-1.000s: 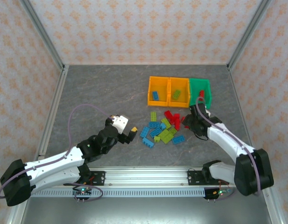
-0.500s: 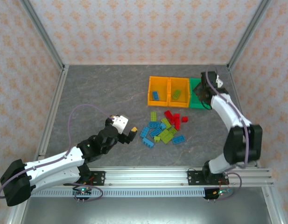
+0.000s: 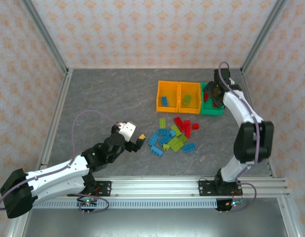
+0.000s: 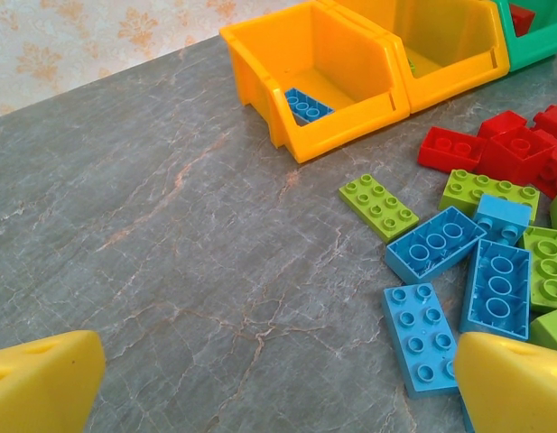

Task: Sort the legos into containers by color

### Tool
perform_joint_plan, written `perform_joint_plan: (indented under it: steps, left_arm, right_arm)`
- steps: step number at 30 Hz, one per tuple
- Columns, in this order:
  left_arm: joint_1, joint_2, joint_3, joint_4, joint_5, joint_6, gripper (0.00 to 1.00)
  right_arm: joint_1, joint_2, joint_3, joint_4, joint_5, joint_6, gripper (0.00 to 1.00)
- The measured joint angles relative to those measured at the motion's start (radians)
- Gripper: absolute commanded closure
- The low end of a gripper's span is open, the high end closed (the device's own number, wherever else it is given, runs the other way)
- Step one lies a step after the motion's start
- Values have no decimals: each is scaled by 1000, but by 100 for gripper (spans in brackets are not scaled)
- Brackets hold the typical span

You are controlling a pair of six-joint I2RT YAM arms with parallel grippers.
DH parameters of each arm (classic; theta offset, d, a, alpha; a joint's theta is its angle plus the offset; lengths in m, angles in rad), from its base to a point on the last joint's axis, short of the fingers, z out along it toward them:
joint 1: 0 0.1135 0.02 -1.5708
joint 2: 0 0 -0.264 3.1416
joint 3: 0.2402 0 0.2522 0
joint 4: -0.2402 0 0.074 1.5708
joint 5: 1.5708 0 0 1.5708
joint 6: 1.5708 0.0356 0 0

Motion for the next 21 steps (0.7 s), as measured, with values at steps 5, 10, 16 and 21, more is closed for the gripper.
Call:
perform_joint_plan:
  steps: [5,10,16,21]
  left_arm:
    - [1,12,5,-4,-19,-18,0]
    - [62,128,150,-121,-6,-192,6]
    - [86,383,418,-267,123,-481,14]
    - [77,565,506,-376,226,-562,20]
  right_arm:
    - [136,-347,-246,-19,-79,-9,23]
    - [362,-516,-364,-85,-180,-15,25]
    - [525,-516,-370,-155,-246,-8,25]
    - [537,-512,-370,-190,-234,-8,24]
